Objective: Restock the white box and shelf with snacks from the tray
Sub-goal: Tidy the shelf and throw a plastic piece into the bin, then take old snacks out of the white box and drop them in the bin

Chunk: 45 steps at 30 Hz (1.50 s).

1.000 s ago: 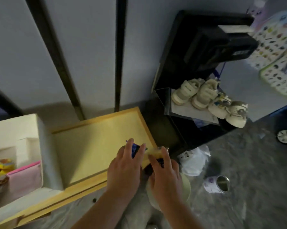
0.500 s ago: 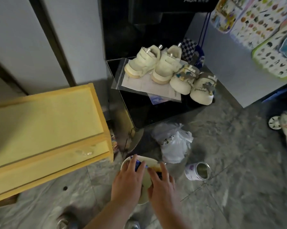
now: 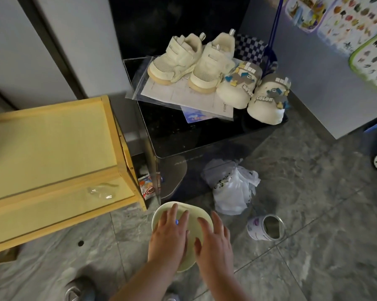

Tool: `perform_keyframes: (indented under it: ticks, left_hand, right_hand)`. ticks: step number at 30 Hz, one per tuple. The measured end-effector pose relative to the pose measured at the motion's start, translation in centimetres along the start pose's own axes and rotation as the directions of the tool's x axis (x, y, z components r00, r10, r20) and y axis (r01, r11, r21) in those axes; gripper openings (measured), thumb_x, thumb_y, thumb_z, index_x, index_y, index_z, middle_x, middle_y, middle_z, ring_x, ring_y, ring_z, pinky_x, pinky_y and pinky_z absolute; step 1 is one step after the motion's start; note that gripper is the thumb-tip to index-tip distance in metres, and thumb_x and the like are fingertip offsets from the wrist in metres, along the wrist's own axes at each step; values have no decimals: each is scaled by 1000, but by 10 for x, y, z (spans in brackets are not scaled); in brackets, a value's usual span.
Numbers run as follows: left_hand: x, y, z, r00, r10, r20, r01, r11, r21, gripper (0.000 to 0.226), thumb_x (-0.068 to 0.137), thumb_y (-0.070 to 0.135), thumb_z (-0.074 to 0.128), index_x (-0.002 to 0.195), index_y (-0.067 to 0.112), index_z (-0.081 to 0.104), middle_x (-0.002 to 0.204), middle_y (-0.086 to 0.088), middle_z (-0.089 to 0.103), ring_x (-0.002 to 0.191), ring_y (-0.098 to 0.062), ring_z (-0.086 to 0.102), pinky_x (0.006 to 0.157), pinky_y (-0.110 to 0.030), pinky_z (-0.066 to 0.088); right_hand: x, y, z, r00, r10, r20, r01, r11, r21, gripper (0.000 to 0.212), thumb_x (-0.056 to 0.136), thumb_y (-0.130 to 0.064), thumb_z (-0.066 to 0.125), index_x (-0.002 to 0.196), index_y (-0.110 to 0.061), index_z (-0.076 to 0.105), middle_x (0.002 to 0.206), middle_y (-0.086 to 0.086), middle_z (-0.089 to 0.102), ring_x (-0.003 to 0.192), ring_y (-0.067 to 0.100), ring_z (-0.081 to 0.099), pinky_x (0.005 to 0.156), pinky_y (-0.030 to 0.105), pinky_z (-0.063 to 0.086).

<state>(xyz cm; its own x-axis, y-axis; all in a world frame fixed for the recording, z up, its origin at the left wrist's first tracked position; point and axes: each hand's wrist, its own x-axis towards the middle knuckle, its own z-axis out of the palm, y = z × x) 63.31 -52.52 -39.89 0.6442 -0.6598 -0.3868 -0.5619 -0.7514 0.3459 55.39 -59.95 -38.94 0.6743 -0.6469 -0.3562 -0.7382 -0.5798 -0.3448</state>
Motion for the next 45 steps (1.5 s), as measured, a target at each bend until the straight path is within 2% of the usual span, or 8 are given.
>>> perform_keyframes:
  ticks: [9,13,16,21,26,33,38,45]
  left_hand:
    - [-29,-18,-63,991,17,-133,-5,996,88,54,94,31,42,143,28,17,152,2,11,138,-16,14,110,-31,23]
    - [-58,-45,-114,949,7,-314,-4,1000,9,56,65,28,80,116,27,58,122,-1,59,111,-19,56,84,-34,50]
    - [-80,-77,-165,891,-31,-454,28,1000,-12,53,52,26,86,100,24,66,105,-1,67,95,-21,64,69,-34,55]
    - [-128,-155,-251,742,-51,-668,35,999,-38,38,70,25,66,107,20,60,109,-6,65,97,-26,61,71,-36,53]
    - [-186,-248,-313,627,-143,-766,132,988,-76,34,76,28,47,107,17,55,106,-9,64,95,-30,60,72,-36,52]
    - [-244,-373,-344,592,-386,-707,407,901,-151,35,75,22,68,107,11,64,107,-13,64,93,-36,61,65,-43,54]
    - [-233,-429,-345,633,-557,-537,538,816,-212,56,87,40,51,138,25,35,143,-2,35,128,-24,32,94,-37,40]
    - [-179,-469,-349,722,-606,-334,587,792,-168,61,86,43,49,140,32,22,147,-1,19,131,-23,24,98,-36,35]
  right_hand:
    - [-9,-50,-23,982,-159,-99,147,982,-119,70,34,-26,92,98,-28,63,111,7,67,87,28,68,59,34,59]
    - [-29,-110,-42,947,-284,-152,265,955,-135,77,34,-28,92,101,-32,54,114,6,65,91,27,67,64,34,58]
    - [-43,-170,-59,911,-378,-166,360,924,-128,69,46,-30,91,106,-29,58,118,7,63,97,27,65,70,36,56]
    - [-67,-295,-81,814,-531,-236,523,846,-101,44,77,-22,72,119,-23,58,138,3,47,124,27,46,92,41,46]
    - [-98,-410,-69,721,-656,-222,653,751,-99,49,60,-18,83,106,-18,66,122,8,61,103,27,62,68,35,56]
    - [-120,-522,-38,620,-772,-140,780,626,-1,46,82,-21,64,126,-22,52,142,3,41,126,25,41,96,32,42]
    - [-99,-570,-9,653,-747,129,755,655,-30,53,89,-27,52,139,-27,33,152,1,21,133,24,29,105,31,30]
    - [-45,-596,48,726,-537,429,642,753,-144,69,87,-21,56,143,-32,17,155,4,4,131,32,26,102,38,36]
